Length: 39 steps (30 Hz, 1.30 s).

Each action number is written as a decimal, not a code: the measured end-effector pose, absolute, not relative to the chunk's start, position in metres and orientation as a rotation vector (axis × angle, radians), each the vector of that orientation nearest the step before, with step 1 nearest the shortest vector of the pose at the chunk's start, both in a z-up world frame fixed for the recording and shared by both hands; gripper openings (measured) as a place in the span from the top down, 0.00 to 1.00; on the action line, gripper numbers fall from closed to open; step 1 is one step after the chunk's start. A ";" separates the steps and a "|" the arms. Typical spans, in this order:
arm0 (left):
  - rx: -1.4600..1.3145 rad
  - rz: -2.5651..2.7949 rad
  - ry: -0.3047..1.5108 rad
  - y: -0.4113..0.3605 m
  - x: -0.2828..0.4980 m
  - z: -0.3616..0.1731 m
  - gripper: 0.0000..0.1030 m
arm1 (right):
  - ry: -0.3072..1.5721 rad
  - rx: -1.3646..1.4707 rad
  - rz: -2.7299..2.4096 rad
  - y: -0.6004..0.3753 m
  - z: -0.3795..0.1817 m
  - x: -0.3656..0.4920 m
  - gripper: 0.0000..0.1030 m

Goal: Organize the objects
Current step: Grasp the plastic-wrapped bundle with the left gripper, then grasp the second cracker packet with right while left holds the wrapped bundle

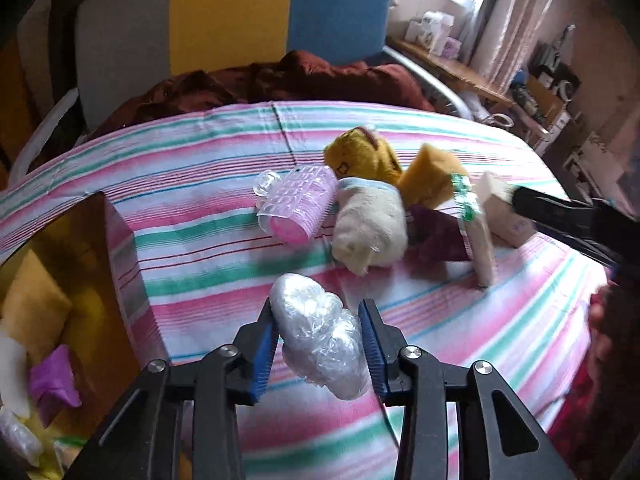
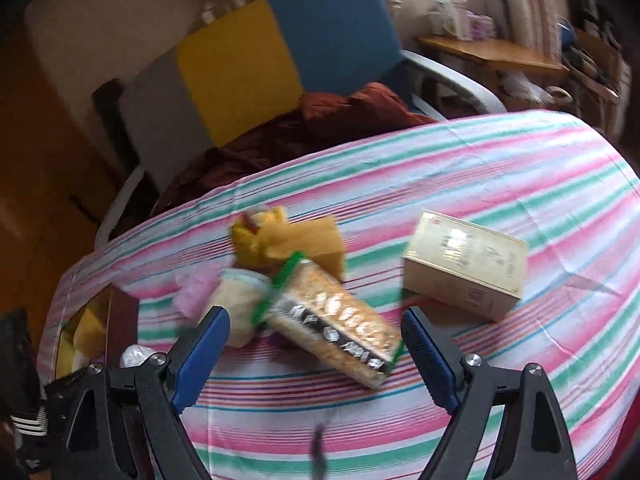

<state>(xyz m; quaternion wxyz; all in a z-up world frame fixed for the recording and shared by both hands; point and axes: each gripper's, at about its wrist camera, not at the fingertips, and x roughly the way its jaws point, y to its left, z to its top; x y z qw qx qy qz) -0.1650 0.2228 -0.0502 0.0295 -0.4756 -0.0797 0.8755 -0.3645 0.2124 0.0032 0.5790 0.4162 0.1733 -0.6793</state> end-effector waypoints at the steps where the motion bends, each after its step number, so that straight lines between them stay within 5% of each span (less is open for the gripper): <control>1: -1.452 2.702 -0.243 0.222 -0.161 -0.047 0.61 | 0.415 0.959 -1.569 0.212 0.004 -0.360 0.13; 9: -1.312 2.750 -0.223 0.210 -0.120 -0.019 0.61 | 0.548 0.841 -1.379 0.190 0.007 -0.299 0.13; 19: -1.265 2.779 -0.360 0.172 -0.084 -0.004 0.60 | 1.029 0.596 -1.173 0.110 -0.028 -0.220 0.14; 33: -1.247 2.758 -0.456 0.157 -0.084 -0.010 0.60 | 0.884 0.706 -1.269 0.144 0.012 -0.298 0.14; 39: -1.251 2.741 -0.465 0.162 -0.082 -0.011 0.60 | 1.053 0.707 -1.251 0.166 0.000 -0.327 0.14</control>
